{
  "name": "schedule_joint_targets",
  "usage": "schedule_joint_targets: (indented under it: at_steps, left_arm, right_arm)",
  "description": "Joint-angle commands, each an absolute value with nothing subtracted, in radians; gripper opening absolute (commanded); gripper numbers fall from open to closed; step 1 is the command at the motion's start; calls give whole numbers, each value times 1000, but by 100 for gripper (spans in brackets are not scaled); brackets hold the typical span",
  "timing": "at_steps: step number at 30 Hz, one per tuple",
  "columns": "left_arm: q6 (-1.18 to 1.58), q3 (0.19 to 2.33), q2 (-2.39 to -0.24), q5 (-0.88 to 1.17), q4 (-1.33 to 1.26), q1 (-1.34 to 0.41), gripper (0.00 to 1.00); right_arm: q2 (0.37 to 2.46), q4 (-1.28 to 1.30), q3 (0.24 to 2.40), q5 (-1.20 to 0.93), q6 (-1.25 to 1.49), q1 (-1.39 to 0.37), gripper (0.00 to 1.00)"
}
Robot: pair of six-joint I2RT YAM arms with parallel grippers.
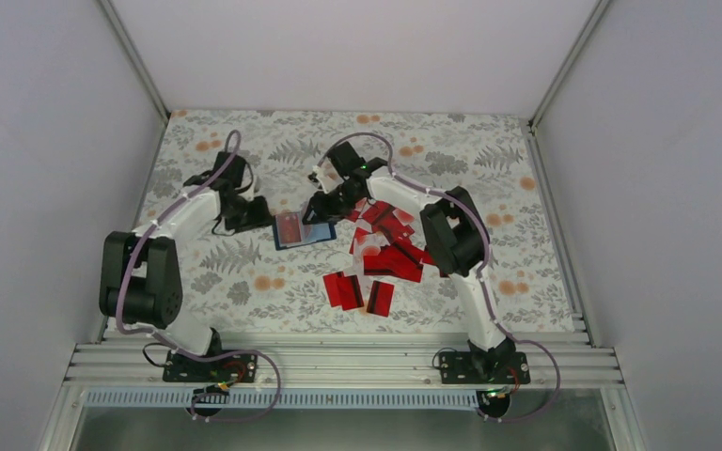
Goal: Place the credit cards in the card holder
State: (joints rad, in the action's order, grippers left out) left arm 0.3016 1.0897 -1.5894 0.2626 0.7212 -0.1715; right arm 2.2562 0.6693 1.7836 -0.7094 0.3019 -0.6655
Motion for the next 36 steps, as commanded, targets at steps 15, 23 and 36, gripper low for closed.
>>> schedule_joint_targets:
  at_steps: [15,23,36]
  left_arm:
    - [258,934,-1516,321,706,-43,52]
    - [242,921,-1495,364,660,-42,52]
    - [198,949,-1572,535,536,-55,51]
  right_arm:
    - [2417,674,2023,-830,293,-739,38]
    - [2368,730,2045,-661,283,-727,40]
    - [2223,634,1794,-595,290,-630,40]
